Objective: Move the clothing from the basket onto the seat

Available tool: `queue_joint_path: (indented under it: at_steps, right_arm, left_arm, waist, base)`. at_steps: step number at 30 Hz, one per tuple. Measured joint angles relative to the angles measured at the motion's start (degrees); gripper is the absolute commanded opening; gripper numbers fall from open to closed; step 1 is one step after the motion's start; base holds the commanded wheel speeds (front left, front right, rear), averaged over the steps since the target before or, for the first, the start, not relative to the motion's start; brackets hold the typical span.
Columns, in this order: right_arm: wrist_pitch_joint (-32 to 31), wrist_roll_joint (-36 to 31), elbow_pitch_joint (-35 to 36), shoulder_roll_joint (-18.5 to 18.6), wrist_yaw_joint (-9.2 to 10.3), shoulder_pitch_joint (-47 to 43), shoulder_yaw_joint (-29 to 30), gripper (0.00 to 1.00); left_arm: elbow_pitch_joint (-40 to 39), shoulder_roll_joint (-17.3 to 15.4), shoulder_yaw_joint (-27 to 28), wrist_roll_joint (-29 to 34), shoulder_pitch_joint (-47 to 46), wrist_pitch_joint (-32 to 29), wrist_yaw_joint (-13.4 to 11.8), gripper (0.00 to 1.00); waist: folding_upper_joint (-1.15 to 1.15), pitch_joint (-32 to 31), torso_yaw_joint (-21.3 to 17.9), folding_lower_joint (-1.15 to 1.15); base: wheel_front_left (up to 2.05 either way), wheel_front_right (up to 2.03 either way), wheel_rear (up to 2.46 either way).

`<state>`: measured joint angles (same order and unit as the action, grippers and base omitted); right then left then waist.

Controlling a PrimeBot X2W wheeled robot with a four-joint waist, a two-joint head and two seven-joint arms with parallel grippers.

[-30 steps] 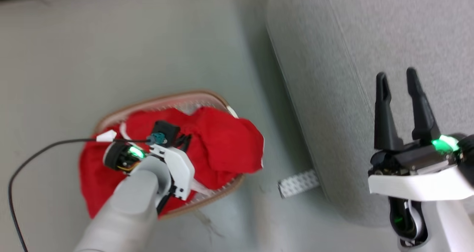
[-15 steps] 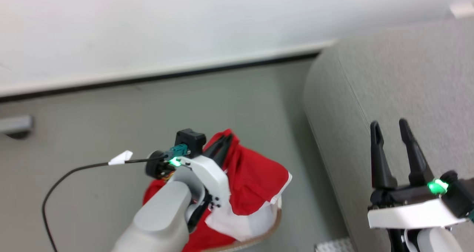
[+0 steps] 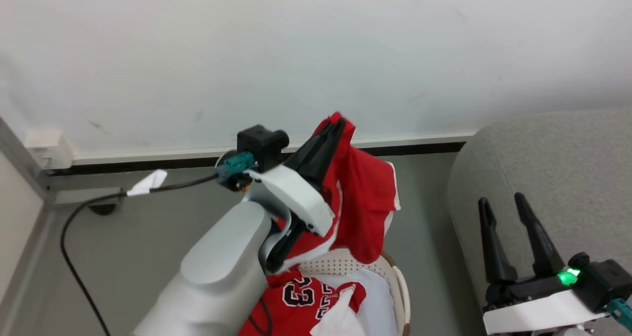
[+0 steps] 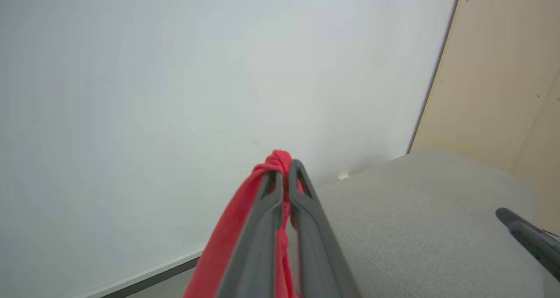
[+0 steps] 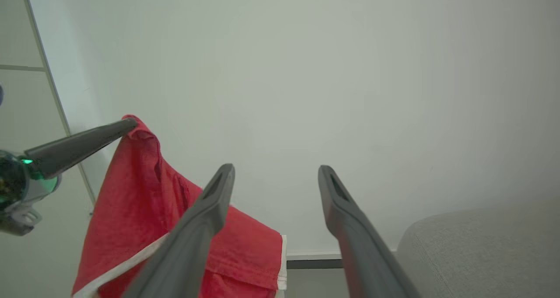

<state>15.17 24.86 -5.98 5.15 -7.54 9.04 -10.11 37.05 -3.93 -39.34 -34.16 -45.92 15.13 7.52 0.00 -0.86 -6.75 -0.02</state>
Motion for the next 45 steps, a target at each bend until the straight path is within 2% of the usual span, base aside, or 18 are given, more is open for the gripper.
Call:
queue_joint_path:
  at_steps: [8,13,16,19,23,26,35,45]
  right_arm:
    - [0.01,0.29,-1.32,1.1,0.0,-0.93,-3.1,1.0]
    - [0.0,0.66,-3.36,2.4,0.0,-0.35,-7.33,1.0]
    - [0.0,2.24,-5.16,3.31,0.0,1.23,-12.35,1.0]
    - [0.0,4.2,-7.19,5.38,0.0,3.11,-19.72,1.0]
    - [0.0,9.47,-9.32,7.55,-0.01,6.16,-29.1,1.0]
    - [0.0,13.19,-10.58,8.36,0.0,8.51,-33.9,1.0]
    - [0.0,23.71,-13.33,6.95,0.0,14.96,-45.1,1.0]
    - [0.0,32.1,-21.84,2.57,0.0,22.44,-48.93,1.0]
  left_arm:
    - [-4.35,-0.29,0.22,-0.24,-2.01,-0.62,-0.69,0.0]
    - [-5.78,-0.37,-0.11,-0.74,-1.43,-1.03,-1.01,0.0]
    - [-6.15,-0.37,-0.44,-1.0,-0.96,-1.58,-1.09,0.0]
    - [-6.36,-0.35,-0.8,-1.26,-0.73,-1.96,-1.27,0.0]
    - [-6.54,-0.29,-1.29,-1.57,-0.62,-2.26,-1.36,0.0]
    - [-6.71,-0.14,-1.65,-1.78,-0.6,-2.45,-1.51,0.0]
    - [-7.28,0.41,-3.63,-2.75,-0.16,-2.83,-1.51,0.0]
    - [-7.35,0.96,-6.36,-3.94,-0.19,-2.96,-1.51,0.0]
  waist:
    - [0.0,-0.9,2.21,0.01]
    - [0.0,-1.09,2.73,0.01]
    - [0.0,-1.36,2.99,0.01]
    - [0.0,-1.66,3.34,0.01]
    - [0.0,-2.05,4.0,0.01]
    - [0.0,-2.18,4.68,0.02]
    - [0.0,-2.2,7.68,0.02]
    - [0.0,-1.88,10.64,0.02]
  base:
    - [0.0,0.0,0.0]
    - [0.0,0.0,0.0]
    - [0.0,0.0,0.0]
    - [0.0,0.0,0.0]
    - [0.0,0.0,0.0]
    - [0.0,0.0,0.0]
    - [0.0,0.0,0.0]
    - [0.0,0.0,0.0]
